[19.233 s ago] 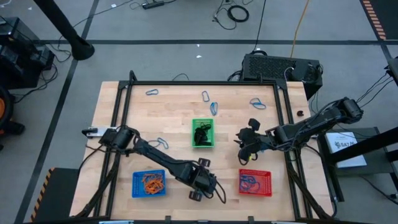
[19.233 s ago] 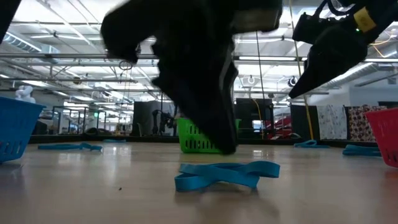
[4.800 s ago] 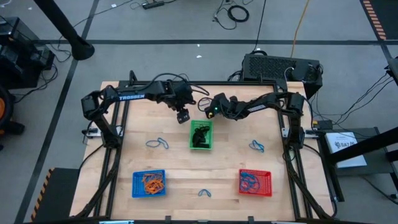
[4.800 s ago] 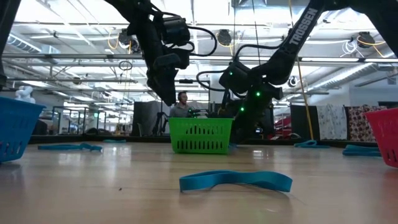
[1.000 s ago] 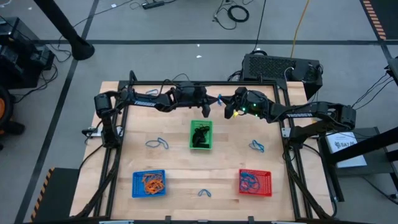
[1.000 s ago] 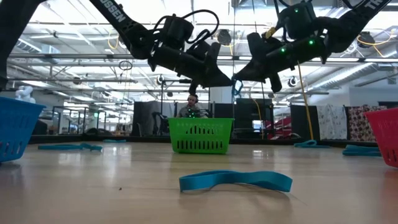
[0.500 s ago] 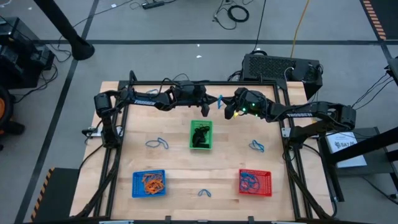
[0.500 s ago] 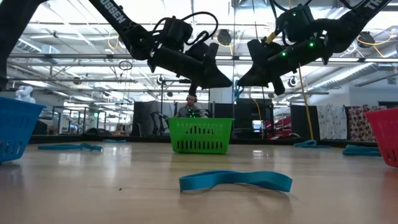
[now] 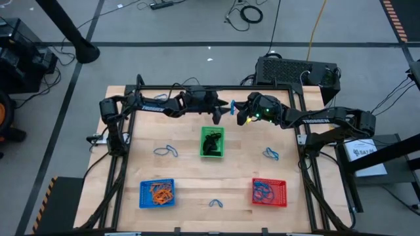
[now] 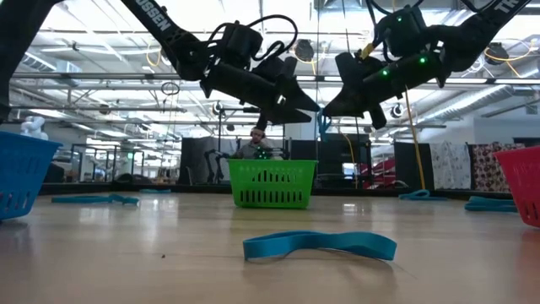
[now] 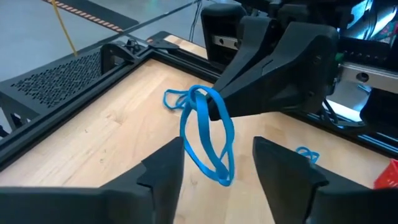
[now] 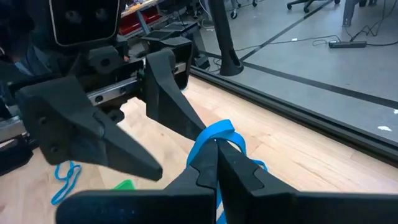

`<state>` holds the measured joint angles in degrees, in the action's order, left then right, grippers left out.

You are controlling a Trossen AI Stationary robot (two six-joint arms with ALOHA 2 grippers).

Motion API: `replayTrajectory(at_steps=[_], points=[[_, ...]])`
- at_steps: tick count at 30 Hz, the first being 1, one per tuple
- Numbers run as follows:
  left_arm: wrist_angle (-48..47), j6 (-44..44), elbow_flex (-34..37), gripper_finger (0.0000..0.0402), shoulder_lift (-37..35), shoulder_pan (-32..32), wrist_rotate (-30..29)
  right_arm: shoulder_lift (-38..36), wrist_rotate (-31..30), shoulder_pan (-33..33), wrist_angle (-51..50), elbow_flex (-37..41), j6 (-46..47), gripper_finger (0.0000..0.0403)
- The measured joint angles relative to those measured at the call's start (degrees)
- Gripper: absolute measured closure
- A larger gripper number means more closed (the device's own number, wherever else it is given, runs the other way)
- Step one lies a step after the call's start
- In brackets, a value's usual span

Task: Sort rubber bands into baskets
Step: Put the blue rubber band into the red bin

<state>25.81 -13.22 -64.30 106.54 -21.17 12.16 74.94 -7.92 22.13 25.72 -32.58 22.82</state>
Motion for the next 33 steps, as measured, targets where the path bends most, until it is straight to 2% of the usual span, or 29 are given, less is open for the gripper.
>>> replayTrajectory(at_steps=[7,12,16,21,33], points=[[0.4,0.3,0.0,0.0178,0.6,1.5,-0.3,0.0,0.2,0.0,1.6,0.0,0.1,0.0403],[1.2,5.9,0.0,0.0178,0.5,3.1,-4.5,0.0,0.2,0.0,1.9,0.0,0.1,0.0403],[3.9,6.9,0.0,0.0178,0.5,3.8,-4.6,0.0,0.2,0.0,1.9,0.0,0.0,0.0403],[3.8,12.3,0.0,0.0178,0.5,4.6,-6.4,0.0,0.2,0.0,1.7,0.0,0.1,0.0403],[3.6,12.1,0.0,0.0178,1.7,4.6,-10.0,0.0,0.5,-0.4,1.9,0.0,0.1,0.0403]])
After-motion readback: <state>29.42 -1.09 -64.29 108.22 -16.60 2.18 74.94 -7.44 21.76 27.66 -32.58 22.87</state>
